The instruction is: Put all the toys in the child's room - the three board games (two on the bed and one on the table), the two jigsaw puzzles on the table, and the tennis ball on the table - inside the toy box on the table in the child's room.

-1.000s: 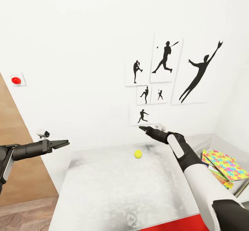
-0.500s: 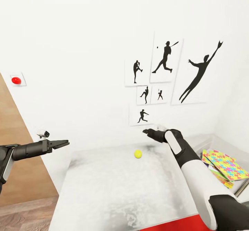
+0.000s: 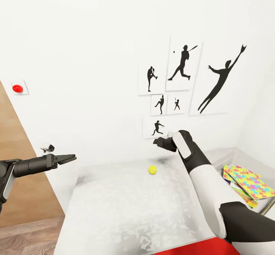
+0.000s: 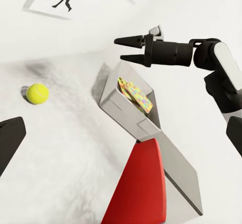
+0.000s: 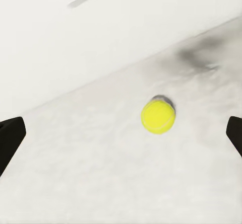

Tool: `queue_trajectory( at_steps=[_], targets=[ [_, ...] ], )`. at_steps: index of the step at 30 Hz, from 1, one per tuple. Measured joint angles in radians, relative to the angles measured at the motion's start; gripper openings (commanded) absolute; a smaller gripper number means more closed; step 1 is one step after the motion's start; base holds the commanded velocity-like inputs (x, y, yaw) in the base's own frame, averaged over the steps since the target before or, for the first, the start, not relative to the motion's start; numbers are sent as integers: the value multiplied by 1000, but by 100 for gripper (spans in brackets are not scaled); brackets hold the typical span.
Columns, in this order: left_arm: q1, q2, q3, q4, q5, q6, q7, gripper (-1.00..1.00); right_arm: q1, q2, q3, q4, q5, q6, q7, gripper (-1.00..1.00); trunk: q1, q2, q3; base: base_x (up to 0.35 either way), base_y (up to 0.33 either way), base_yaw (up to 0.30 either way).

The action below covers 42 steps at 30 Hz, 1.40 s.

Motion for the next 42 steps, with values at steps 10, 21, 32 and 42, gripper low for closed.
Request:
queue_trajectory(
  at_steps=[10, 21, 32, 42],
  targets=[
    [0, 0, 0, 0, -1, 0, 0, 100, -5, 12, 0, -1, 2, 3, -4, 100, 0, 0, -15, 0, 0, 0],
    [0, 0, 0, 0, -1, 0, 0, 100, -18, 14, 1, 19, 5, 0, -3, 100, 0, 0, -33, 0, 0, 0],
    [0, 1, 0, 0, -1, 0, 0, 100, -18, 13, 15, 59, 7, -50, 0, 100, 0, 0, -51, 0, 0, 0],
    [0, 2, 0, 0, -3, 0, 0, 100, -18, 13, 70, 61, 8, -77, -1, 100, 0, 0, -67, 0, 0, 0]
  ],
)
